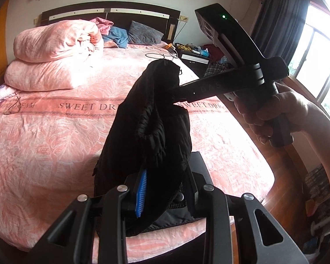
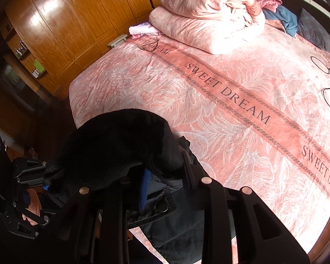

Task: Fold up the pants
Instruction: 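Lift the folded pants with the left gripper and hold them up, then lower the folded pants onto the bed with the left gripper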

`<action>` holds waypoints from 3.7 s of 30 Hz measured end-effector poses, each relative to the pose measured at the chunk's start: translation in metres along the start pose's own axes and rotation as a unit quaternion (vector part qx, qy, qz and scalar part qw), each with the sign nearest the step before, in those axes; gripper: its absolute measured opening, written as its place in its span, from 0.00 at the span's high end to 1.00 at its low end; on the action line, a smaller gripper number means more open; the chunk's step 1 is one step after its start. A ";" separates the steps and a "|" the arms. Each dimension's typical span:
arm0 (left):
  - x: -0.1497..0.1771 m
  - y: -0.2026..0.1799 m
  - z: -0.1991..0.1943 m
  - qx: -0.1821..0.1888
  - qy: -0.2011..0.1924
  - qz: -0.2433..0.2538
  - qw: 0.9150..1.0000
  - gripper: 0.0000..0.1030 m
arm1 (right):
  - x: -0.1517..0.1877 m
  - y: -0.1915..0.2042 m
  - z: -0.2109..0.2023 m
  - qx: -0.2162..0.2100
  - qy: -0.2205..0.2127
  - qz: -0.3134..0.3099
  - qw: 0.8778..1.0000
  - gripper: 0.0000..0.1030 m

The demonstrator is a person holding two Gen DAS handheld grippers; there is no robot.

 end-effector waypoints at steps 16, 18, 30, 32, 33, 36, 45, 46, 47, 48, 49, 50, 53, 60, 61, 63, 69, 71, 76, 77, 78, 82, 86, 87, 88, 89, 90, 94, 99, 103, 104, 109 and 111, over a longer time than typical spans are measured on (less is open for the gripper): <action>0.011 -0.024 0.027 0.017 0.022 0.018 0.999 0.72 | 0.024 -0.026 -0.003 0.002 0.001 0.021 1.000 0.75; 0.012 -0.025 0.031 0.019 0.024 0.020 0.999 0.72 | 0.027 -0.029 -0.003 0.002 0.002 0.022 1.000 0.75; 0.024 -0.047 0.049 0.030 0.046 0.044 0.998 0.72 | 0.047 -0.047 -0.004 0.006 0.006 0.032 0.999 0.75; 0.027 -0.050 0.054 0.031 0.050 0.047 0.997 0.72 | 0.051 -0.050 -0.004 0.007 0.007 0.034 0.999 0.75; 0.029 -0.052 0.057 0.032 0.052 0.049 0.997 0.72 | 0.053 -0.052 -0.003 0.008 0.007 0.035 0.999 0.75; 0.033 -0.057 0.064 0.035 0.060 0.053 0.996 0.72 | 0.060 -0.057 -0.003 0.008 0.008 0.039 0.999 0.75; 0.051 -0.072 0.084 0.040 0.081 0.070 0.993 0.72 | 0.082 -0.077 -0.001 0.007 0.012 0.053 0.998 0.75; 0.052 -0.073 0.087 0.041 0.083 0.072 0.993 0.72 | 0.085 -0.079 0.000 0.008 0.013 0.053 0.998 0.74; 0.054 -0.074 0.089 0.041 0.086 0.073 0.993 0.72 | 0.087 -0.081 0.001 0.009 0.014 0.054 0.998 0.74; 0.056 -0.074 0.092 0.042 0.089 0.074 0.992 0.72 | 0.089 -0.083 0.002 0.011 0.015 0.052 0.998 0.74; 0.057 -0.075 0.094 0.043 0.092 0.075 0.992 0.72 | 0.092 -0.084 0.002 0.013 0.016 0.049 0.999 0.74; 0.060 -0.076 0.097 0.044 0.095 0.076 0.992 0.72 | 0.095 -0.086 0.002 0.014 0.017 0.049 0.999 0.73; 0.067 -0.080 0.105 0.046 0.106 0.081 0.990 0.72 | 0.106 -0.092 0.005 0.017 0.019 0.050 0.998 0.71; 0.085 -0.089 0.129 0.049 0.131 0.087 0.986 0.72 | 0.134 -0.113 0.013 0.020 0.024 0.067 0.997 0.69; 0.087 -0.090 0.132 0.050 0.134 0.087 0.986 0.72 | 0.138 -0.116 0.015 0.020 0.026 0.070 0.997 0.69; 0.091 -0.091 0.137 0.049 0.140 0.089 0.985 0.72 | 0.144 -0.122 0.018 0.020 0.028 0.074 0.997 0.69; 0.101 -0.092 0.159 0.048 0.161 0.097 0.981 0.72 | 0.166 -0.138 0.027 0.028 0.036 0.084 0.995 0.66; 0.108 -0.088 0.163 0.051 0.167 0.099 0.980 0.72 | 0.176 -0.144 0.030 0.031 0.038 0.093 0.994 0.64; 0.118 -0.084 0.172 0.065 0.175 0.095 0.978 0.71 | 0.200 -0.159 0.034 0.032 0.036 0.142 0.989 0.60; 0.119 -0.083 0.172 0.071 0.175 0.093 0.978 0.70 | 0.204 -0.161 0.033 0.030 0.032 0.156 0.987 0.58; 0.119 -0.082 0.172 0.080 0.178 0.087 0.977 0.69 | 0.209 -0.164 0.032 0.026 0.029 0.173 0.984 0.54; 0.113 -0.075 0.154 0.100 0.173 0.073 0.977 0.56 | 0.227 -0.175 0.020 0.022 0.011 0.251 0.968 0.50; 0.088 -0.047 0.119 0.112 0.125 0.036 0.985 0.28 | 0.242 -0.193 -0.014 0.065 -0.032 0.311 0.948 0.48; 0.080 -0.035 0.109 0.107 0.108 0.027 0.988 0.26 | 0.240 -0.195 -0.026 0.077 -0.055 0.321 0.942 0.48; 0.072 -0.021 0.102 0.100 0.092 0.017 0.991 0.22 | 0.235 -0.194 -0.040 0.086 -0.085 0.325 0.938 0.48; 0.065 -0.006 0.097 0.088 0.077 0.009 0.993 0.19 | 0.226 -0.188 -0.050 0.080 -0.112 0.323 0.936 0.48; 0.058 0.012 0.093 0.068 0.060 -0.001 0.996 0.16 | 0.216 -0.177 -0.055 0.067 -0.133 0.315 0.937 0.48; 0.054 0.074 0.101 -0.012 0.050 -0.028 0.998 0.14 | 0.180 -0.141 -0.036 0.022 -0.144 0.292 0.945 0.48; 0.078 0.116 0.128 -0.082 0.085 -0.031 0.993 0.14 | 0.178 -0.132 0.013 0.001 -0.108 0.318 0.942 0.49; 0.094 0.125 0.134 -0.096 0.112 -0.041 0.988 0.14 | 0.221 -0.146 0.034 0.034 -0.062 0.350 0.934 0.63; 0.097 0.126 0.134 -0.096 0.113 -0.044 0.988 0.14 | 0.229 -0.146 0.033 0.039 -0.061 0.352 0.933 0.67; 0.096 0.131 0.123 -0.093 0.106 -0.056 0.988 0.14 | 0.249 -0.140 -0.017 0.047 -0.129 0.398 0.907 0.43; 0.096 0.135 0.116 -0.091 0.103 -0.064 0.988 0.14 | 0.268 -0.137 -0.028 0.035 -0.139 0.432 0.890 0.39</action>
Point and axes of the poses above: each gripper's, at about its wrist camera, not at the fingertips, and z roughly the way its jaws point, y to its left, x to its underside, the point moved 5 cm from there along z, roughly the way its jaws point, and after that the axes turned 12 degrees about -y, right-handed, at the moved point
